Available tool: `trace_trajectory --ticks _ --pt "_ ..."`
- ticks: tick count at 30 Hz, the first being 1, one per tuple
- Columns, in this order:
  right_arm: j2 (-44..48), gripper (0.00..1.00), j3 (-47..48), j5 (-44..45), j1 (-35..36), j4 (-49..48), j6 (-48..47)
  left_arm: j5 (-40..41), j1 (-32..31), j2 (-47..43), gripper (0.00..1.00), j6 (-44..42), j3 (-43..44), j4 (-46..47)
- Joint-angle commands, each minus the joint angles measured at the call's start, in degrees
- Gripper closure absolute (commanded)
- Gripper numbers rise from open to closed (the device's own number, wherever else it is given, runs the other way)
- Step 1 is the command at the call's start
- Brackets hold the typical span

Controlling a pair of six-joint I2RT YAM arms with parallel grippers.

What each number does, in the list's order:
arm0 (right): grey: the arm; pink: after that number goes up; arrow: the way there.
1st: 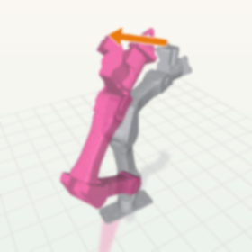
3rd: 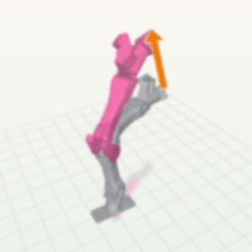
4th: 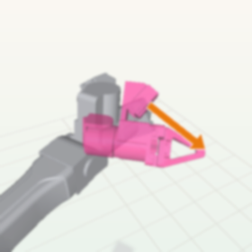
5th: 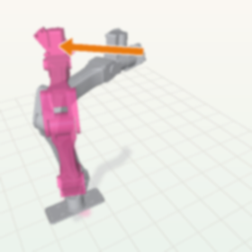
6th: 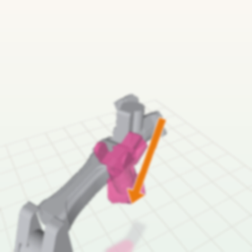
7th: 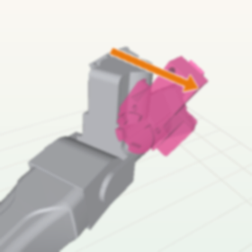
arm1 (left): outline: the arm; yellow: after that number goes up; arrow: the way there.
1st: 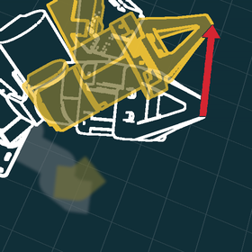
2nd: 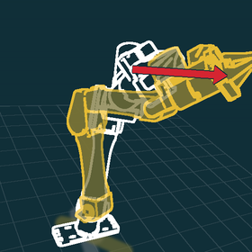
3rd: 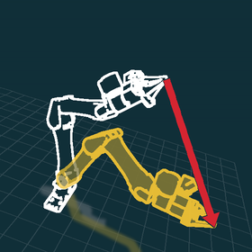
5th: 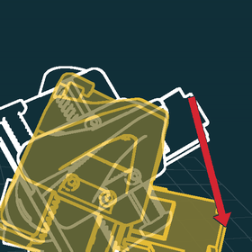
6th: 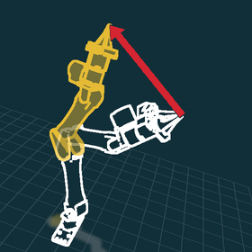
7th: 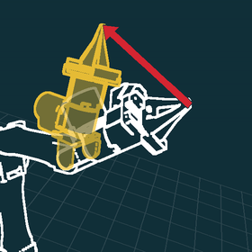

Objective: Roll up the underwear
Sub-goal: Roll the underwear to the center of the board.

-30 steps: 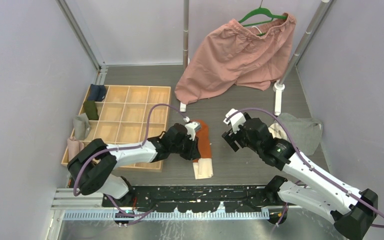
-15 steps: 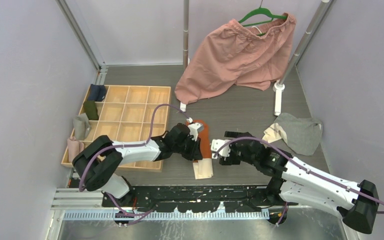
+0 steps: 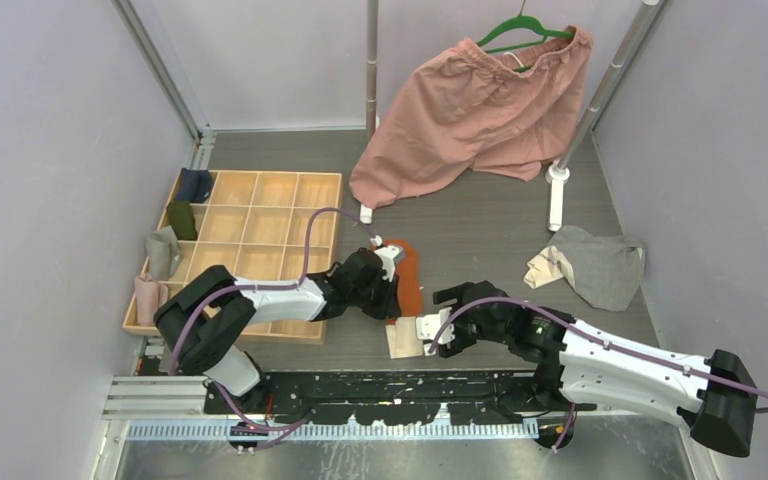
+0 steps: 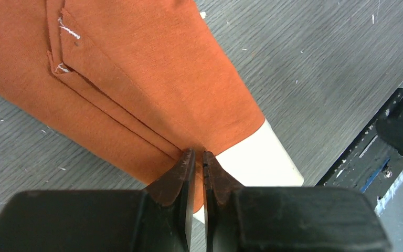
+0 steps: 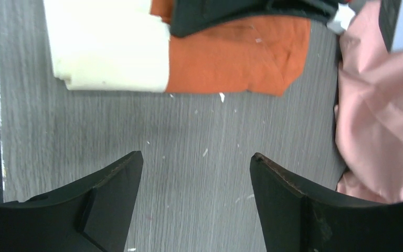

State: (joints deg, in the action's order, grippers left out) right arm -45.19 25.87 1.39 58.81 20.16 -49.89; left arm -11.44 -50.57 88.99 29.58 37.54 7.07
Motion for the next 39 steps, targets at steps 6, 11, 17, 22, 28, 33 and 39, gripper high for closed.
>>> trace_trajectory --ticks 6,11,17,22,28,33,39 --pt "-5.1 0.22 0.7 -2.0 5.9 -4.9 -6.6 3.3 -0.1 0.3 0.88 -0.1 -1.7 2.2" --pt "-7.6 0.23 0.4 -1.6 8.5 -3.8 -8.6 5.6 0.3 0.7 0.9 -0.3 -1.8 1.0" --pt "-9.6 0.26 0.1 0.7 10.5 -3.7 -10.2 5.6 2.7 -0.7 0.9 -0.8 -2.1 0.4" --pt "-9.1 0.26 0.0 1.6 10.6 -5.1 -10.2 1.2 2.7 -6.1 0.89 -1.3 -1.6 1.7" --pt "-8.3 0.26 -0.4 1.8 10.7 -5.3 -9.9 -1.6 1.4 -10.5 0.88 -2.0 -2.1 3.8" --pt "-9.2 0.27 -0.2 1.7 11.4 -6.5 -9.7 -1.4 1.3 -7.0 0.88 -2.0 -3.2 5.6" --pt "-11.8 0.27 0.1 2.5 12.8 -8.8 -9.6 -2.4 1.3 -1.1 0.89 -0.6 -4.4 9.8"
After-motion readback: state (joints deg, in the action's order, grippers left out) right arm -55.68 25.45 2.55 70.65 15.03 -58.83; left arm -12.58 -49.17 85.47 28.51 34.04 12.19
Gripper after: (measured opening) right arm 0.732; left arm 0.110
